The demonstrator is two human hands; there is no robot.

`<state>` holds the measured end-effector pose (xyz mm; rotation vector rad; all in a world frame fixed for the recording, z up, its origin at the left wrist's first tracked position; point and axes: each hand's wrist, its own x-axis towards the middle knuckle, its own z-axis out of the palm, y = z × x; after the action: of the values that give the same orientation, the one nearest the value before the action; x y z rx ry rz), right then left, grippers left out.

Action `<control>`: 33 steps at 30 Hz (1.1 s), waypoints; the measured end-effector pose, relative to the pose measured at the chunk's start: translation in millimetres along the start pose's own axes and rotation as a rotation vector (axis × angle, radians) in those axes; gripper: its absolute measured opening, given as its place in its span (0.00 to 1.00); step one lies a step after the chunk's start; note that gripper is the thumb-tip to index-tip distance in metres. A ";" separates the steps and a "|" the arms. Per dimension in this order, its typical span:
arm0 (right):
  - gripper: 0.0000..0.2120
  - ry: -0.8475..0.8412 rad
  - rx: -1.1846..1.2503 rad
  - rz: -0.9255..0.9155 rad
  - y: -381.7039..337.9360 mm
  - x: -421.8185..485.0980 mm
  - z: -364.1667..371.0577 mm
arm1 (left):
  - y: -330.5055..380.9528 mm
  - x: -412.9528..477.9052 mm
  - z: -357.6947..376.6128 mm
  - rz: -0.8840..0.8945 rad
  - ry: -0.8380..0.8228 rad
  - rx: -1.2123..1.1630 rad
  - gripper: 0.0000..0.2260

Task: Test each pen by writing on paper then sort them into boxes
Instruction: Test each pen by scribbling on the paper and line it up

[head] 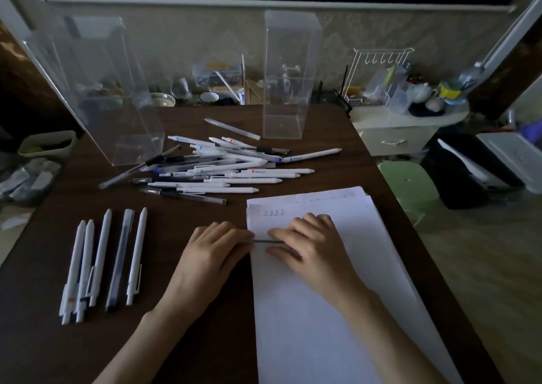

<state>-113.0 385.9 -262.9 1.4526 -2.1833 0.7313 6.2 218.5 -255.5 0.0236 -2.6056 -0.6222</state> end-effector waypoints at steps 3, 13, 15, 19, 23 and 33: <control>0.11 0.025 0.153 0.139 3.8 1.2 -5.5 | -2.9 0.1 -3.5 -0.078 0.051 -0.006 0.14; 0.07 -0.094 1.072 0.712 9.8 8.5 -34.7 | 6.8 1.8 11.6 0.036 -0.081 0.126 0.13; 0.07 -0.138 1.062 0.699 8.8 9.0 -34.9 | 9.7 2.9 10.0 0.042 -0.078 0.103 0.14; 0.03 -0.138 1.107 0.690 7.3 9.4 -36.4 | 12.7 4.2 6.7 0.034 -0.108 0.017 0.14; 0.04 -0.139 1.109 0.659 5.0 7.8 -37.7 | 13.1 2.5 3.4 0.004 -0.158 -0.137 0.14; 0.04 -0.171 1.147 0.645 2.6 6.9 -42.1 | 16.3 0.6 -1.1 0.039 -0.140 -0.007 0.13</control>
<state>-115.7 408.4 -226.6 1.1643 -2.4611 2.4408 7.6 232.6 -247.3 -0.0755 -2.7308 -0.6400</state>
